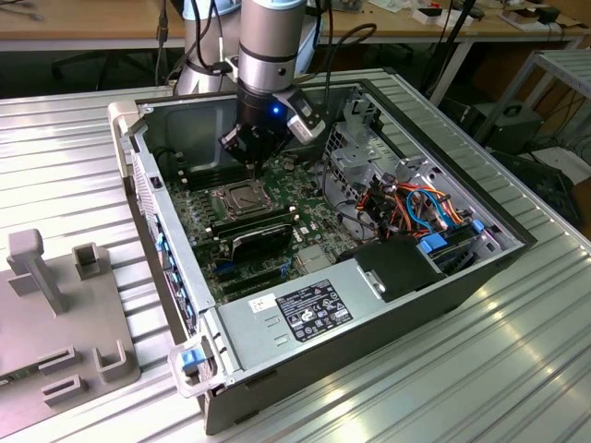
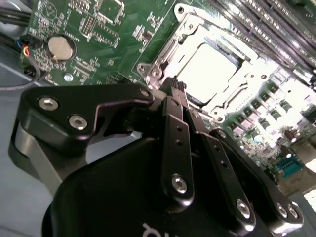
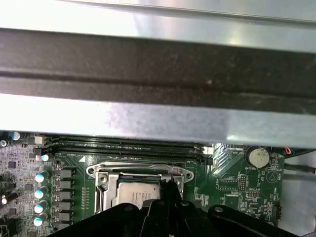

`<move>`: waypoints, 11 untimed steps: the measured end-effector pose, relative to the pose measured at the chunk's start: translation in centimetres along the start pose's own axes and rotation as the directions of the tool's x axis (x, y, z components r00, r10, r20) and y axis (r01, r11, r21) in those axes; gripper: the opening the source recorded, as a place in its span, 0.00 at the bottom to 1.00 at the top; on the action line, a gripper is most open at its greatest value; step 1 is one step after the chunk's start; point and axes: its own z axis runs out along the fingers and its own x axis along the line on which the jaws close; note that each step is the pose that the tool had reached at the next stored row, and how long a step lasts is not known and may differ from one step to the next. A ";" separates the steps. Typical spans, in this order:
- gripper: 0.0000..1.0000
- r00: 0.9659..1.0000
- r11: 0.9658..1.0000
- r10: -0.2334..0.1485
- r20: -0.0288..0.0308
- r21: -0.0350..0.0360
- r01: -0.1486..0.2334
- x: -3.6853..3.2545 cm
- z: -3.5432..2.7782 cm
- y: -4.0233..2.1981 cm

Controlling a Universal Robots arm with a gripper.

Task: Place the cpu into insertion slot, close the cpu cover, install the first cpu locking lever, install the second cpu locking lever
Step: 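Install the second cpu locking lever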

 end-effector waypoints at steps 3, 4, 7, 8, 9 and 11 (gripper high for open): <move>0.11 0.999 0.999 -0.044 0.000 0.002 0.044 0.01 0.00 -0.08; 0.11 0.999 0.999 -0.046 0.000 0.002 0.046 0.04 0.01 -0.52; 0.11 0.999 0.999 -0.046 0.000 0.001 0.046 0.09 0.02 -1.24; 0.11 0.999 0.999 -0.046 0.000 0.002 0.046 0.10 0.02 -1.41; 0.11 0.999 0.999 -0.046 0.000 0.001 0.046 0.12 0.03 -1.71; 0.11 0.999 0.999 -0.046 0.000 0.002 0.046 0.15 0.04 -2.19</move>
